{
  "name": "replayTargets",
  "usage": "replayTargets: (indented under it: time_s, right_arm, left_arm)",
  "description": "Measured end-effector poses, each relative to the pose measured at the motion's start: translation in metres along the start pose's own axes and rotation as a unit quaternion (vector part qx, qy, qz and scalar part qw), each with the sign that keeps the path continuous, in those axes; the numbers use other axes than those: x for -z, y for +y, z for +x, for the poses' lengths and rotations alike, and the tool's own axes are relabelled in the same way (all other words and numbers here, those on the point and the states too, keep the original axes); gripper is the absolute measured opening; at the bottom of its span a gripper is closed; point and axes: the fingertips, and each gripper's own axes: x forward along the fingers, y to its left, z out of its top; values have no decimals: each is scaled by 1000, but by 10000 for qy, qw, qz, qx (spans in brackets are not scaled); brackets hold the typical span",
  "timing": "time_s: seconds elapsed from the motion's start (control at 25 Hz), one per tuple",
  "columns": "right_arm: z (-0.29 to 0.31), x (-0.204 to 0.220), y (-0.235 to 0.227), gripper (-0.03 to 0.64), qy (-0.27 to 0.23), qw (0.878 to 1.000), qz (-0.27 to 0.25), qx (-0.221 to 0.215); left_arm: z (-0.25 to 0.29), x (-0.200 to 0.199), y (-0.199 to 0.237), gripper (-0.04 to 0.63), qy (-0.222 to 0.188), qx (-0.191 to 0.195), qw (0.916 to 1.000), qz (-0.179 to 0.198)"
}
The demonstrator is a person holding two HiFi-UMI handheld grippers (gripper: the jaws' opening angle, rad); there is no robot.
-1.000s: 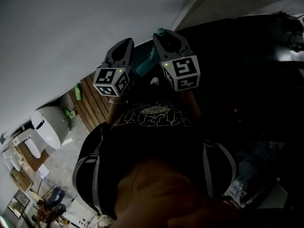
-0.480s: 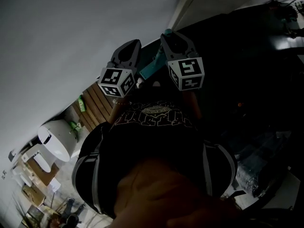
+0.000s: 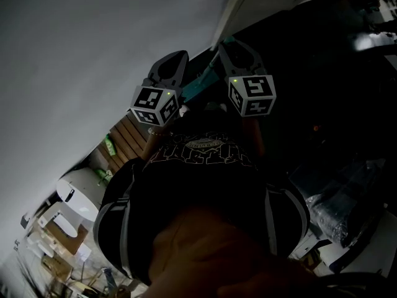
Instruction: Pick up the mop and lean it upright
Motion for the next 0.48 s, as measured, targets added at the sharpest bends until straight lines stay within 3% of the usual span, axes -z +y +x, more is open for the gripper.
replayTargets:
  time_s: [0.48]
  right_arm:
    - [30,-6,-42,110,116,9989,-70,-450]
  left_arm:
    - [52,-9,10,46,-140,-518,9985,-117]
